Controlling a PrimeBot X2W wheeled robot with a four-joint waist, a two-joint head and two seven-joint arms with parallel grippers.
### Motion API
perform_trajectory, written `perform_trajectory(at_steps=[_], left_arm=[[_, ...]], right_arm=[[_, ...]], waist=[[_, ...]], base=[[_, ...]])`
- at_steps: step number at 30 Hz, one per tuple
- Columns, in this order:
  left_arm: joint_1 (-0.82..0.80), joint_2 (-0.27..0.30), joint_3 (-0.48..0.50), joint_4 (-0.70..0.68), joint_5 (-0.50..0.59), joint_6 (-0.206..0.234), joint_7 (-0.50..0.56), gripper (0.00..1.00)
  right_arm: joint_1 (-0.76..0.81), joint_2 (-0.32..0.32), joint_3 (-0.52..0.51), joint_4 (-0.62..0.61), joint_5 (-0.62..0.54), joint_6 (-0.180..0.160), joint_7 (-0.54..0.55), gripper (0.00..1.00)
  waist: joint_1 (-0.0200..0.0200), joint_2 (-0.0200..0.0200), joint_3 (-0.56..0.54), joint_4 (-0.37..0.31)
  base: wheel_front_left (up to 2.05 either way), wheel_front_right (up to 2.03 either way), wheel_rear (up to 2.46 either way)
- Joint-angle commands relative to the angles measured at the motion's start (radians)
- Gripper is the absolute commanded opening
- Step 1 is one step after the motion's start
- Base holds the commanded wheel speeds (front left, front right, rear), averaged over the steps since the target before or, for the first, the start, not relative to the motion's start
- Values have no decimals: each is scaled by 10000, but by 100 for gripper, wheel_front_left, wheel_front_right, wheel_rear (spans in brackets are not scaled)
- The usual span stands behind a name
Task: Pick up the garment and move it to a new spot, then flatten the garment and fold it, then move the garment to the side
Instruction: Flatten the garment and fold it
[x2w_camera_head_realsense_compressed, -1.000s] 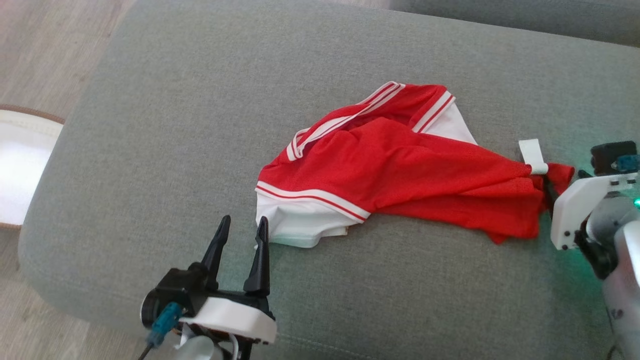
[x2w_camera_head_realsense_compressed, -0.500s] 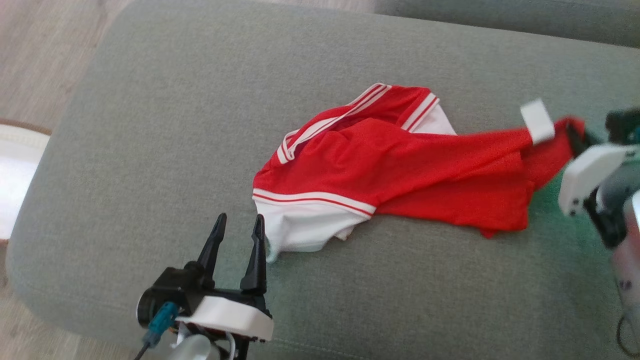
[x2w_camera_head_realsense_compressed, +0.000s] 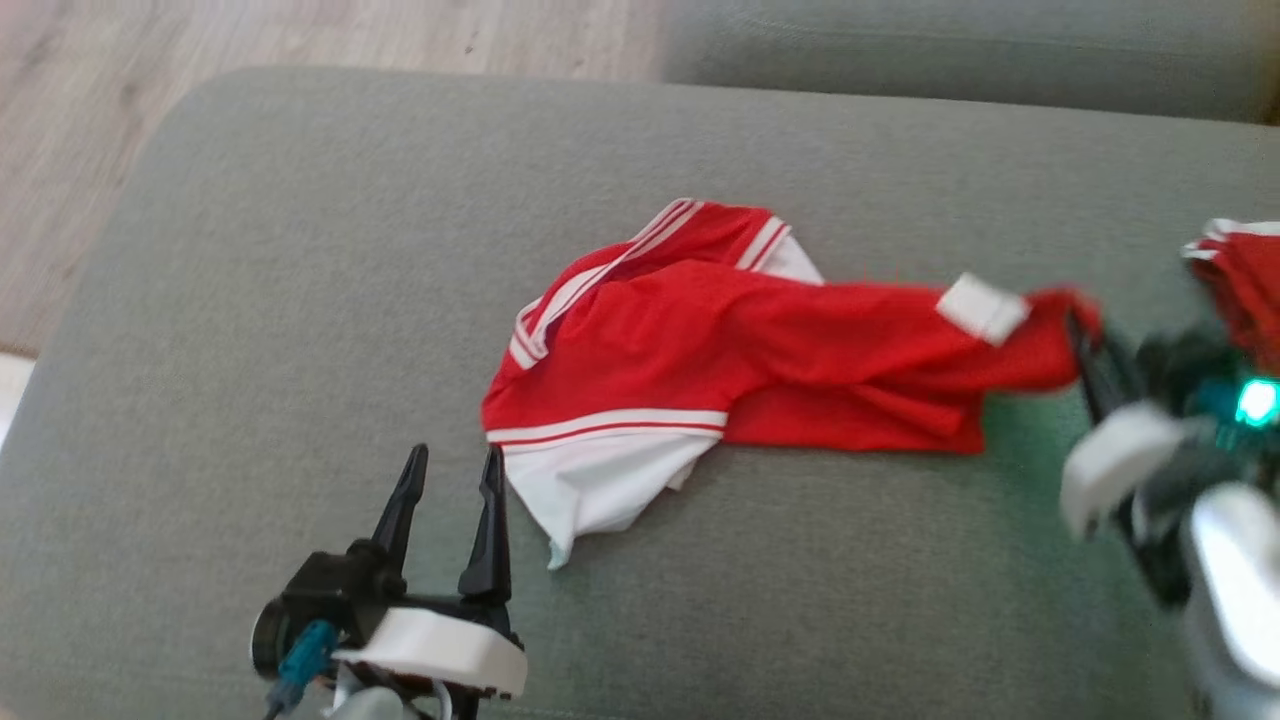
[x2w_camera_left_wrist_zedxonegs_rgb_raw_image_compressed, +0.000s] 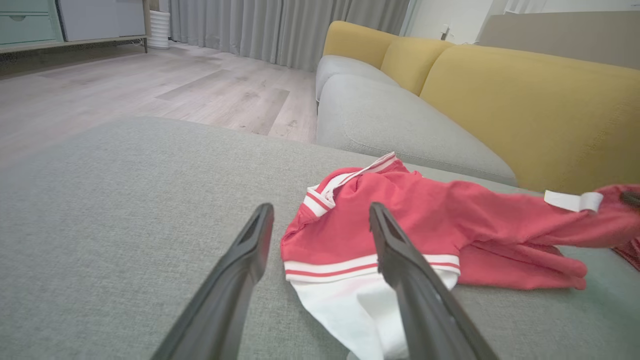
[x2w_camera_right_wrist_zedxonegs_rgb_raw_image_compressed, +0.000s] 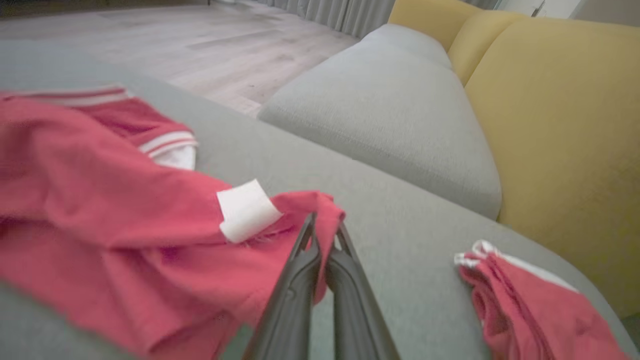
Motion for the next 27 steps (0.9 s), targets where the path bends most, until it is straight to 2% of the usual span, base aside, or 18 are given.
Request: perform_trajectory(at_steps=[1,7,11,12,13,14,15,16,23,27], left_arm=[[-109,228,363,-348,-60,92,-7,100],[108,361,398,-417,-131,149,24,100],[252,420,403,-456,-183,178,41,100],[276,427,394,-458,-192,176,46,100],[296,429,385,-460,-202,178,51,100],[311,429,381,-463,-209,187,56,100],[311,429,381,-463,-209,187,56,100],[320,431,382,-467,-217,197,58,100],[560,475,629,-490,-392,332,-37,100],[956,749,1039,-636,-507,505,-149,100]], right_arm=[[565,19,210,-800,-153,73,-159,0],[2574,434,273,-2410,-488,73,-156,0],[3619,655,464,-2999,-629,73,-52,2],[3812,649,571,-3052,-632,73,-60,13],[3996,660,654,-3066,-626,73,-43,29],[4159,674,750,-3072,-589,73,-25,55],[4159,674,750,-3072,-589,73,-25,55],[4280,677,815,-3097,-560,73,-85,100],[5067,718,1099,-3046,-83,73,-46,100],[5364,943,312,-3598,304,73,-97,100]], waist=[[1,0,-264,-304],[1,0,-592,-778],[1,0,-752,-1050],[1,0,-791,-1103],[1,0,-826,-1151],[1,0,-848,-1189],[1,0,-848,-1189],[1,0,-864,-1222],[1,0,-1000,-1319],[1,0,-1041,-1229]], base=[[0,0,0],[0,0,0],[0,0,0],[0,0,0],[0,0,0],[0,0,0],[0,0,0],[0,0,0],[0,0,0],[0,0,0]])
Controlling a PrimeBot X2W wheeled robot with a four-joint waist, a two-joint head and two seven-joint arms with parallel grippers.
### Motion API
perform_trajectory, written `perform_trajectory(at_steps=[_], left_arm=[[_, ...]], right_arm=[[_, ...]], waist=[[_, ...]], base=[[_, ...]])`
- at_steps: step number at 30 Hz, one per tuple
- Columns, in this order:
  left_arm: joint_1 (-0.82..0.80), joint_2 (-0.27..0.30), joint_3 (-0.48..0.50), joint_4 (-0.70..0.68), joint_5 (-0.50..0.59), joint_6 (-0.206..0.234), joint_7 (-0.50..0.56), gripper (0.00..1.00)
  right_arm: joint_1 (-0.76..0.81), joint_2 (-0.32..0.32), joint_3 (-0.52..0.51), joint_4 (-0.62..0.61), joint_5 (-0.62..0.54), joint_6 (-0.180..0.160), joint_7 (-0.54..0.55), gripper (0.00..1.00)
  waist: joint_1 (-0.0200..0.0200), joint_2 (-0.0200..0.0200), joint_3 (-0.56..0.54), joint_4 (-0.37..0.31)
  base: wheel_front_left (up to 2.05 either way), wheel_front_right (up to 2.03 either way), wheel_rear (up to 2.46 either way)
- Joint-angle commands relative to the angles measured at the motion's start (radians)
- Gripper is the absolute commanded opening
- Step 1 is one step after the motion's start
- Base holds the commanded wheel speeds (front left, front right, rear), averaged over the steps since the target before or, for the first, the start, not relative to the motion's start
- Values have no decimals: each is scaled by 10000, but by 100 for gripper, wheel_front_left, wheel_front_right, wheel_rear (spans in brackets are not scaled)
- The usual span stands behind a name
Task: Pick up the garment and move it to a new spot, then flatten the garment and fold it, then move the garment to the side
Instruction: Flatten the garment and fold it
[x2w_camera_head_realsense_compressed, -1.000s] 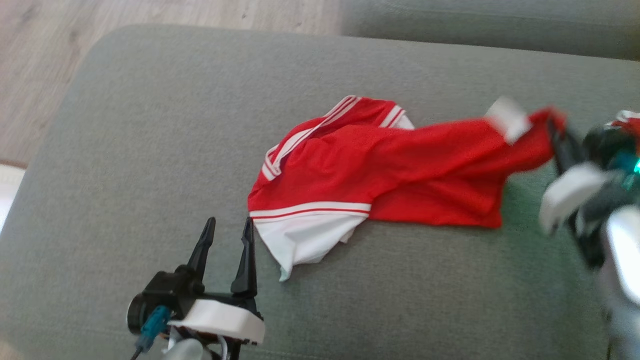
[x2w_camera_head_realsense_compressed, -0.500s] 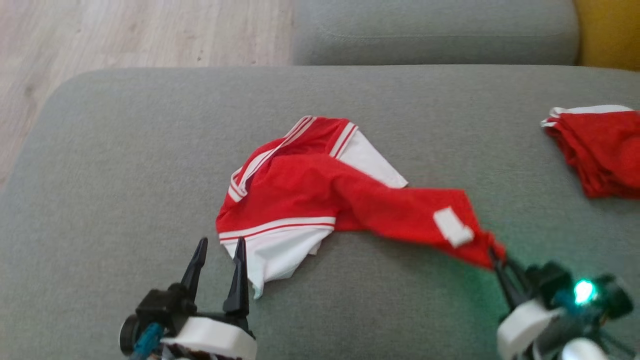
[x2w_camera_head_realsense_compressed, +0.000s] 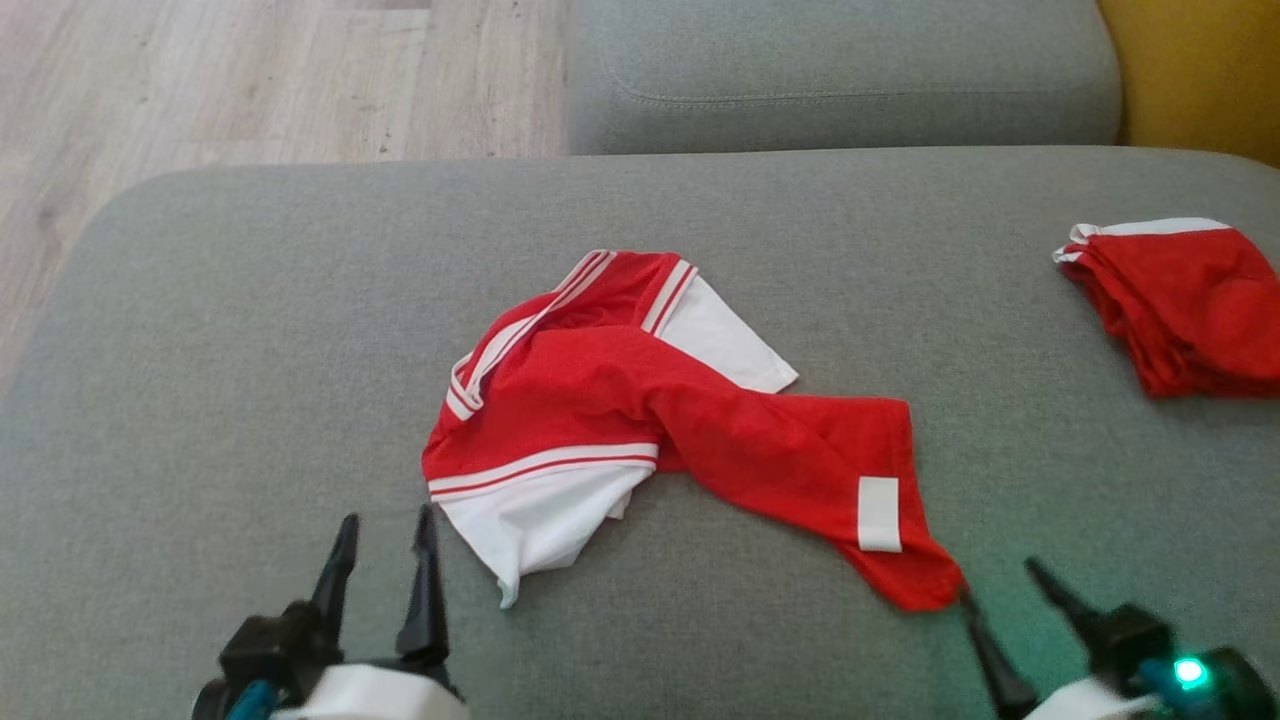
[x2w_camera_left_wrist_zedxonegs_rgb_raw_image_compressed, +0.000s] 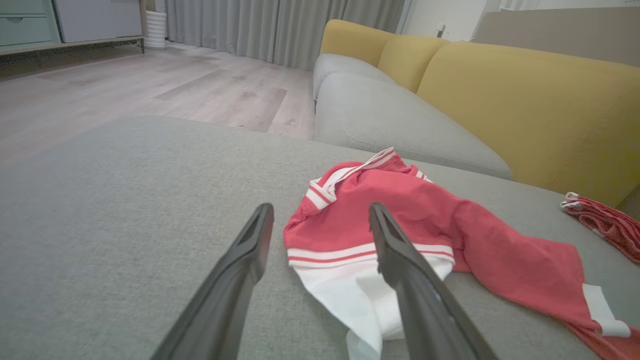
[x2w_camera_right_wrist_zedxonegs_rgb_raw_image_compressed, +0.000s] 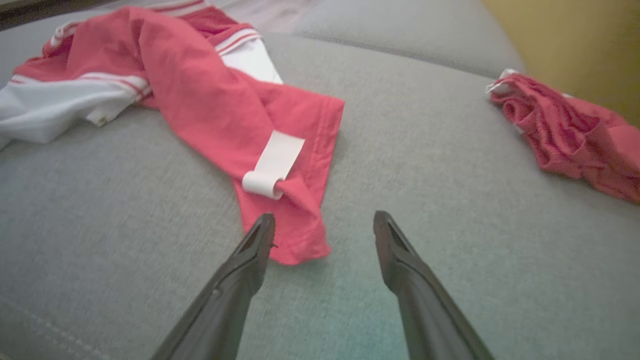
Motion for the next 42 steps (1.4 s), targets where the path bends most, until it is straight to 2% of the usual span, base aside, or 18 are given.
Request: perform_trajectory(at_steps=[1,8,18,24,29,30,31,33,35,39,40,42], left_arm=[[-272,226,477,-377,-53,92,-144,100],[-309,247,459,-585,-32,121,-123,100],[-667,145,410,-574,52,99,-128,100],[-768,58,418,-501,45,58,-172,100],[-787,15,439,-417,32,24,-204,100],[-806,-6,444,-378,30,9,-216,100],[-806,-6,444,-378,30,9,-216,100],[-825,-24,455,-360,30,3,-228,100],[-836,-31,476,-355,32,5,-239,100],[-822,-67,464,-329,47,-2,-259,100],[-807,-94,446,-313,46,-8,-265,100],[-791,-119,443,-288,37,-15,-273,100]], right_arm=[[-380,-82,-86,-513,134,73,-23,100],[-1689,-284,-402,-536,578,73,802,100],[-4317,-851,431,2024,2064,73,2883,100],[-5104,-1431,1116,3283,2984,73,4045,100],[-5349,-1515,1587,3730,4023,73,4616,100],[-5432,-1553,1864,3806,4567,73,4819,38],[-5432,-1553,1864,3806,4567,73,4819,38],[-5601,-1707,2013,3804,4805,73,4584,0],[-5898,-1924,1983,3823,4615,73,3875,0],[-6559,-2167,1628,4080,3448,73,2253,0],[-6817,-2154,1382,4116,2837,73,1651,0],[-6974,-2041,1108,4057,2384,73,1255,0]], waist=[[1,0,5,48],[1,0,205,499],[1,0,743,1650],[1,0,926,2205],[1,0,941,2344],[1,0,940,2377],[1,0,940,2377],[1,0,942,2381],[1,0,944,2350],[1,0,894,2248],[1,0,849,2189],[1,0,797,2131]], base=[[0,0,0],[0,0,0],[0,0,0],[0,0,0],[0,0,0],[0,0,0],[0,0,0],[0,0,0],[0,0,0],[0,0,0],[0,0,0],[0,0,0]])
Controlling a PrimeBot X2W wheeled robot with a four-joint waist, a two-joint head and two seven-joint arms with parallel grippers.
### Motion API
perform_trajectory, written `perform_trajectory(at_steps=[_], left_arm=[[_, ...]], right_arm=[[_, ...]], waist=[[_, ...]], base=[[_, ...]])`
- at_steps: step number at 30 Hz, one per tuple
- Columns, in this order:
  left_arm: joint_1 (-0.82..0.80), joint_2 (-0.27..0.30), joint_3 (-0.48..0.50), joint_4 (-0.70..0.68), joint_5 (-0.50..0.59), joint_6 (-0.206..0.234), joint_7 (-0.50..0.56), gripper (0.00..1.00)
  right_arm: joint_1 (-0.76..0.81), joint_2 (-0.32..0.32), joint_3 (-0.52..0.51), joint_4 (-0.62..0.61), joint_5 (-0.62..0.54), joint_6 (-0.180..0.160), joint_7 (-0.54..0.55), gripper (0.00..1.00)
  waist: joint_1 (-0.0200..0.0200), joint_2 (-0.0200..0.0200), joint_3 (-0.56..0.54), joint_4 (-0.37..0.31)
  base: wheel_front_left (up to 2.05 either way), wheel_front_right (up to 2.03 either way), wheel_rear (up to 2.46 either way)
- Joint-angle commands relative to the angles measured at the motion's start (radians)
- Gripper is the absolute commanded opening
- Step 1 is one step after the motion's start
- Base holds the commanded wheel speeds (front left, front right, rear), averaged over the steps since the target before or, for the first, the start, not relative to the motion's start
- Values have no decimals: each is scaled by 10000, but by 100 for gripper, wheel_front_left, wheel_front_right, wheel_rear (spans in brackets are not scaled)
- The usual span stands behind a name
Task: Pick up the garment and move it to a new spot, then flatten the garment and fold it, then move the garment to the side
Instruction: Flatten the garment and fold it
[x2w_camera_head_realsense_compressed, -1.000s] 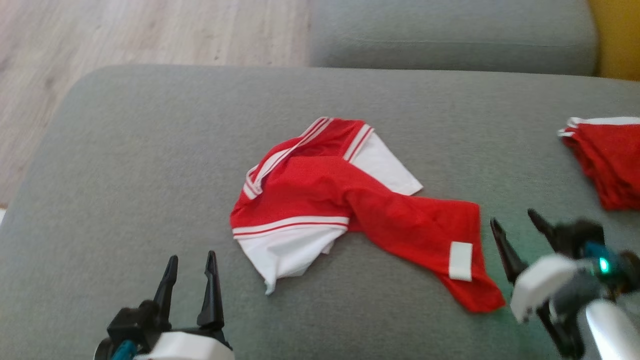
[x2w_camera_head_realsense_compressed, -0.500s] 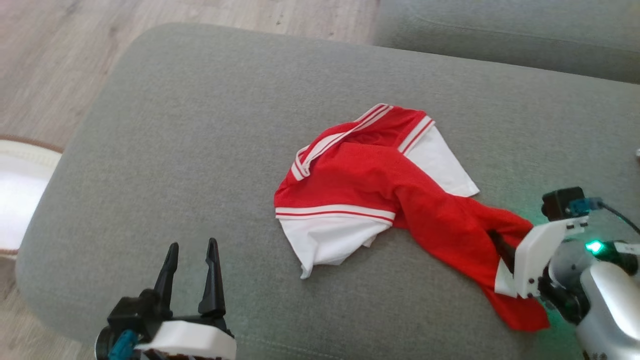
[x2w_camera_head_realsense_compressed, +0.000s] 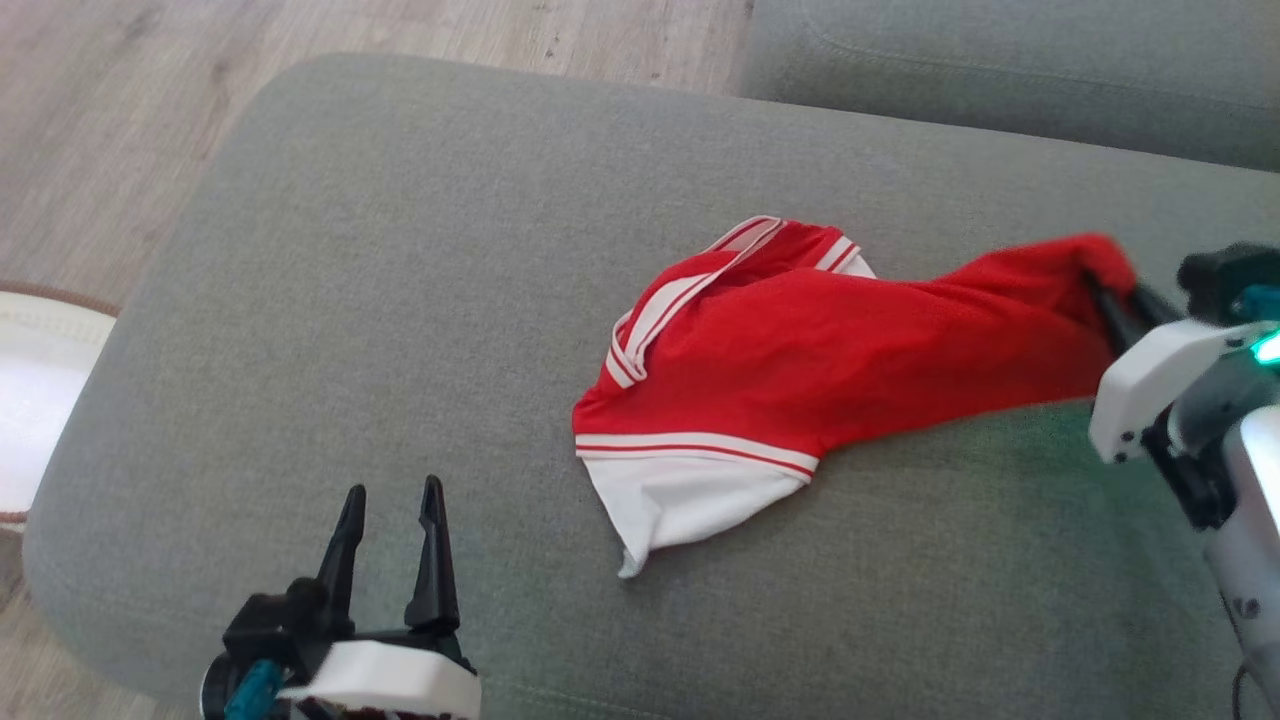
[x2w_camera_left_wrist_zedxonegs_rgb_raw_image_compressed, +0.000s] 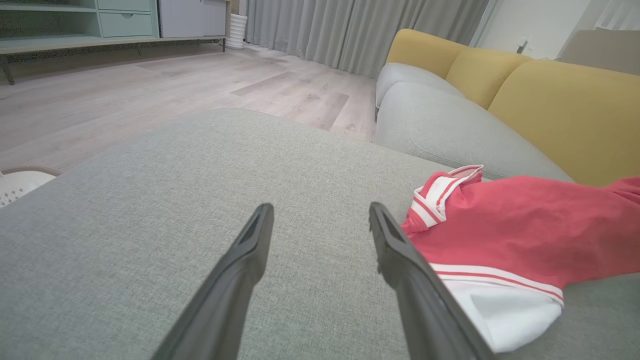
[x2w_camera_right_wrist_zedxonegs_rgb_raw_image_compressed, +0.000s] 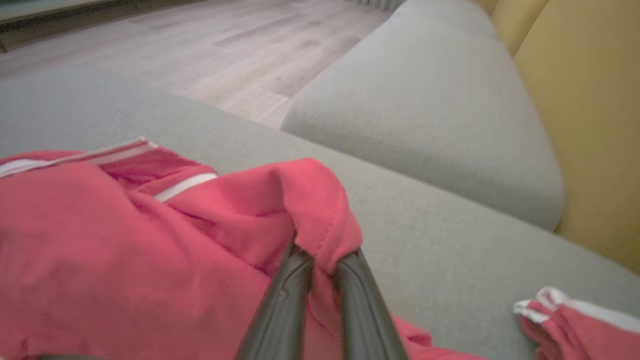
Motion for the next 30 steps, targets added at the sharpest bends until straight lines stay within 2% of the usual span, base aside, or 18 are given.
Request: perform_trajectory(at_steps=[1,6,12,16,23,26,27,28,29,30], left_arm=[[-487,93,353,-196,18,-7,-157,100],[-412,34,347,-143,-2,-28,-177,100],[-406,-60,292,-88,-2,-92,-194,100],[-422,-88,280,-42,6,-142,-204,100],[-684,-160,146,96,65,-337,-206,100],[-910,-278,-27,183,137,-455,-181,100],[-992,-318,-81,218,159,-493,-171,100],[-1077,-351,-128,260,183,-530,-163,100],[-1161,-385,-170,300,209,-559,-159,100],[-1238,-420,-205,337,232,-581,-157,100]], right_arm=[[-254,-59,-118,-358,-368,71,-333,0],[-161,325,-744,-692,-1374,71,-334,0],[90,693,-1072,-1131,-1463,71,176,0],[45,598,-1299,-1346,-1638,71,466,0],[-611,729,-1839,-150,-1571,71,1347,0],[-1105,682,-2308,689,-1688,71,1332,0],[-1292,663,-2455,934,-1781,71,1243,3],[-1490,659,-2579,1172,-1884,71,1158,13],[-1712,653,-2702,1374,-1994,71,982,37],[-1942,650,-2844,1537,-2139,71,696,100]], waist=[[-1,0,-59,-63],[-1,0,-203,-165],[-1,0,-265,-151],[-1,0,-222,-64],[-1,0,107,262],[-1,0,289,538],[-1,0,348,628],[-1,0,412,704],[-1,0,482,766],[-1,0,546,810]], base=[[0,0,0],[0,0,0],[0,0,0],[0,0,0],[0,0,0],[0,0,0],[0,0,0],[0,0,0],[0,0,0],[0,0,0]])
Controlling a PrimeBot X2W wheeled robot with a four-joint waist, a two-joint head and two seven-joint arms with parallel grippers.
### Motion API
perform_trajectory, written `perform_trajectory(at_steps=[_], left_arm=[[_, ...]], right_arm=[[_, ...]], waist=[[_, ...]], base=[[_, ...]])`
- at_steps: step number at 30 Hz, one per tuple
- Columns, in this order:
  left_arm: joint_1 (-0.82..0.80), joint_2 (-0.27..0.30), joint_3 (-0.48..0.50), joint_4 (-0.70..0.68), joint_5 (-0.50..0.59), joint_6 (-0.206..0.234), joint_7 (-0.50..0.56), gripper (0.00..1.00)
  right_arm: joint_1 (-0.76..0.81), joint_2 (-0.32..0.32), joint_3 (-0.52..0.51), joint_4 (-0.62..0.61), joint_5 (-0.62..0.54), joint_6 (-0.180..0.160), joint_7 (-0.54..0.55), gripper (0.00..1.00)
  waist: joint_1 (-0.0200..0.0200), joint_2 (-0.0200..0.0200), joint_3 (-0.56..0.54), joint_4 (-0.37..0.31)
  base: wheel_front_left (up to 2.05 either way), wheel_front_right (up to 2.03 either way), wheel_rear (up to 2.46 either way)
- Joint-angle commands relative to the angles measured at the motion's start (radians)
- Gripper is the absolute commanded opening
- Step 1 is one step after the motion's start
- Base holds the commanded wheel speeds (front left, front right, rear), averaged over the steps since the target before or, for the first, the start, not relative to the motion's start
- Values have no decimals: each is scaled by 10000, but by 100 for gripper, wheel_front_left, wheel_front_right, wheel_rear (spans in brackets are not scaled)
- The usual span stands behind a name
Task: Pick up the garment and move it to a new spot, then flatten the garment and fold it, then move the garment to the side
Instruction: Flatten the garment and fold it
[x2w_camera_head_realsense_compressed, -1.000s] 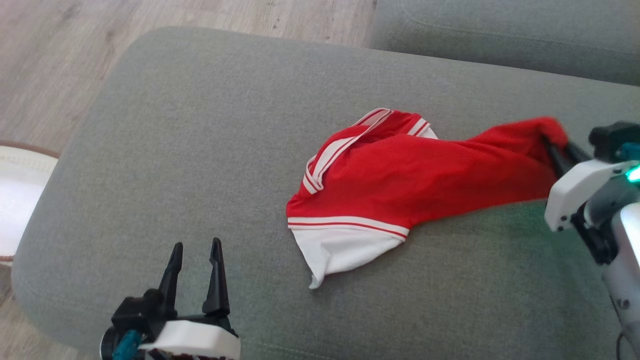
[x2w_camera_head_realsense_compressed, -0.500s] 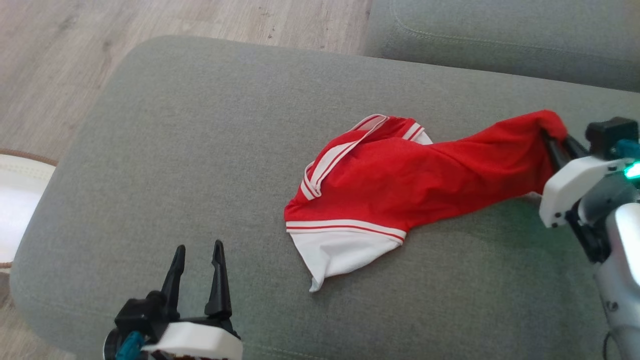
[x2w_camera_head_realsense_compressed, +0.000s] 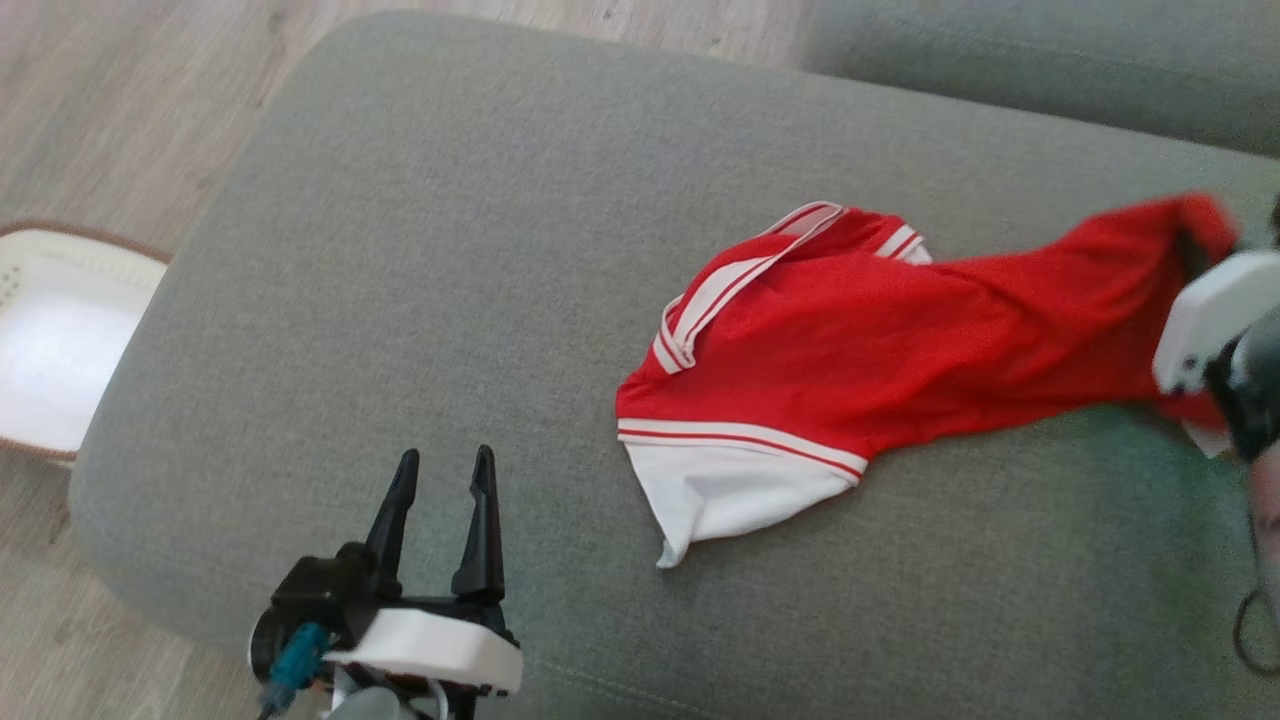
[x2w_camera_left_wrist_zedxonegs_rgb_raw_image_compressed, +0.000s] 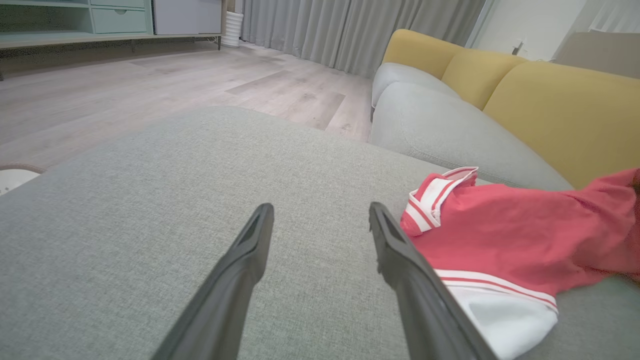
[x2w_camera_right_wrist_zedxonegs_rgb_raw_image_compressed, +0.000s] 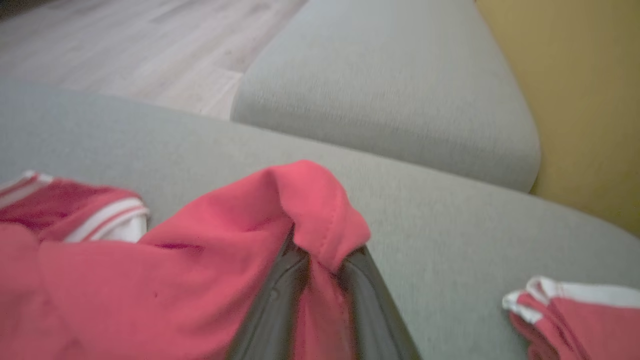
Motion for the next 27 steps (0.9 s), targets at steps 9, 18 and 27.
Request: perform_trajectory(at_steps=[9,18,27], left_arm=[[-712,-93,222,147,155,-126,-94,100],[-626,-40,364,317,134,-195,-134,100],[-303,108,424,507,-97,-281,11,100]], right_arm=[[-1656,382,-263,875,-1507,71,-1805,100],[-1311,788,-53,959,-1171,71,-3236,100],[719,1362,-102,-968,-961,71,-3790,100]], waist=[[0,0,293,-174],[0,0,-274,-1215],[0,0,-935,-1949]], base=[[0,0,0],[0,0,0],[0,0,0]])
